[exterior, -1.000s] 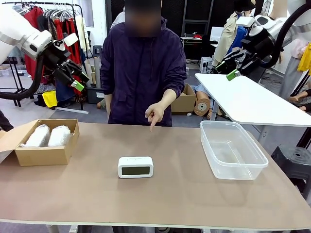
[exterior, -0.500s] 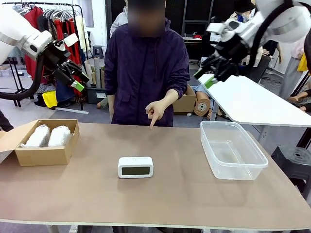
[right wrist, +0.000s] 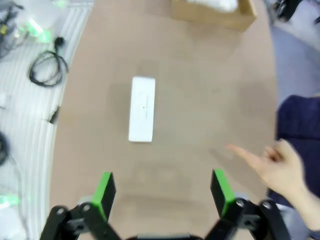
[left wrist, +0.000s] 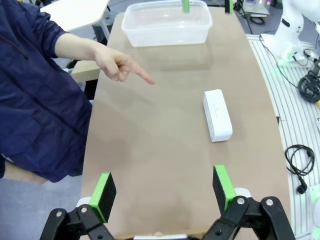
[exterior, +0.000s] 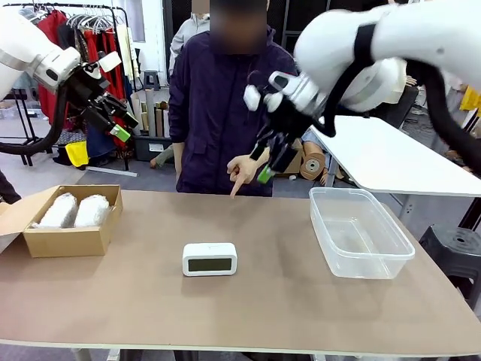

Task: Separate and place wrapped and unwrapped clocks.
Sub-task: Pick up the Digital clock indicated by the person.

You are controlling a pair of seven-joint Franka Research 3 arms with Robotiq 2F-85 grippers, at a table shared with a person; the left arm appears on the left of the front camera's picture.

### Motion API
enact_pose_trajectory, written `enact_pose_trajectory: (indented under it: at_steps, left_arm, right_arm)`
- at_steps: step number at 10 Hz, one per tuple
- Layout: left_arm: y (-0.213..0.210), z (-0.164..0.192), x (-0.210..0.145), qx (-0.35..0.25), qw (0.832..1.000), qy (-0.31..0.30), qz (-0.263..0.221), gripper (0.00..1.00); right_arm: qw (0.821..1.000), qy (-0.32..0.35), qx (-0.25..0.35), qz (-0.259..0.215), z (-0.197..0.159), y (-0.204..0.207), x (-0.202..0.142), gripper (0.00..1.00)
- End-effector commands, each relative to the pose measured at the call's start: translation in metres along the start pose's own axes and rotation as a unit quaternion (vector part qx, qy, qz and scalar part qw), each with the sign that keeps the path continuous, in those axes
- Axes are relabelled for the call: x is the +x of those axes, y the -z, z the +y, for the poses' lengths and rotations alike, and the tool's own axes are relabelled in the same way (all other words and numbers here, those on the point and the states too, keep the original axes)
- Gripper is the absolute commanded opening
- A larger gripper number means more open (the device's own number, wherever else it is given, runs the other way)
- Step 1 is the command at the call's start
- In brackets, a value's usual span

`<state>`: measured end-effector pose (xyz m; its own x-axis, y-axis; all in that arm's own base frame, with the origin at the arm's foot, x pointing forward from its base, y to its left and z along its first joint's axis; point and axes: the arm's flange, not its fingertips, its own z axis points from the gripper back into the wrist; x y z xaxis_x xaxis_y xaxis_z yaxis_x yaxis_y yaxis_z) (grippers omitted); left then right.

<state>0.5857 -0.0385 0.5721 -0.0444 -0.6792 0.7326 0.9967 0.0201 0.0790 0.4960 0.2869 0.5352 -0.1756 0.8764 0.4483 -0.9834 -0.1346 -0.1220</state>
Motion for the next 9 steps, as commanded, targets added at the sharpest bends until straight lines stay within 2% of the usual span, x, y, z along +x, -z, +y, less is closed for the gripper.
enact_pose_trajectory:
  at_steps: [1,3,5,7,9]
  left_arm:
    - [-0.002,-0.001,0.000,-0.003,1.000,0.009,0.002,1.00]
    - [-0.002,-0.001,0.000,-0.003,1.000,0.009,0.002,1.00]
    - [-0.002,-0.001,0.000,-0.003,1.000,0.009,0.002,1.00]
    - [-0.002,-0.001,0.000,-0.003,1.000,0.009,0.002,1.00]
    - [-0.002,-0.001,0.000,-0.003,1.000,0.009,0.002,1.00]
  right_arm:
    - [0.998,-0.024,-0.035,0.053,0.024,0.033,0.007,1.00]
    - [0.997,-0.034,-0.036,0.063,0.038,0.071,0.016,1.00]
    - [0.994,-0.062,-0.007,0.087,0.056,0.105,0.016,1.00]
    - [0.996,-0.063,-0.002,0.067,0.052,0.099,0.017,1.00]
    - [0.996,-0.063,-0.002,0.067,0.052,0.099,0.017,1.00]
